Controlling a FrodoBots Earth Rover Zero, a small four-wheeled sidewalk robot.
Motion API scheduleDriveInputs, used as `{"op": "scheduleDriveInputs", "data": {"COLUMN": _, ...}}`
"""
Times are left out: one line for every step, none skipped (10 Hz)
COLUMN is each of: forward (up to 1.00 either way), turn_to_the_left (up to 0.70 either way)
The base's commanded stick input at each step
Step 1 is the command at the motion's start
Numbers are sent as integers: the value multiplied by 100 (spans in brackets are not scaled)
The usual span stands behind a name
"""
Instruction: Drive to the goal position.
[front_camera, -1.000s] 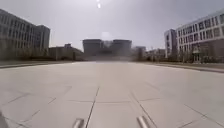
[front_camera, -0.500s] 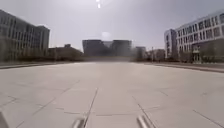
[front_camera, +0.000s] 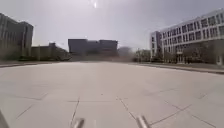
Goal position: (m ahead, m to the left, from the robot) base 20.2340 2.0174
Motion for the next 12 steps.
{"op": "scheduleDriveInputs", "data": {"forward": 70, "turn_to_the_left": 0}}
{"op": "scheduleDriveInputs", "data": {"forward": 70, "turn_to_the_left": 0}}
{"op": "scheduleDriveInputs", "data": {"forward": 70, "turn_to_the_left": 0}}
{"op": "scheduleDriveInputs", "data": {"forward": 70, "turn_to_the_left": 0}}
{"op": "scheduleDriveInputs", "data": {"forward": 70, "turn_to_the_left": 0}}
{"op": "scheduleDriveInputs", "data": {"forward": 70, "turn_to_the_left": 0}}
{"op": "scheduleDriveInputs", "data": {"forward": 70, "turn_to_the_left": 0}}
{"op": "scheduleDriveInputs", "data": {"forward": 70, "turn_to_the_left": 0}}
{"op": "scheduleDriveInputs", "data": {"forward": 70, "turn_to_the_left": 0}}
{"op": "scheduleDriveInputs", "data": {"forward": 70, "turn_to_the_left": 0}}
{"op": "scheduleDriveInputs", "data": {"forward": 70, "turn_to_the_left": 0}}
{"op": "scheduleDriveInputs", "data": {"forward": 70, "turn_to_the_left": 0}}
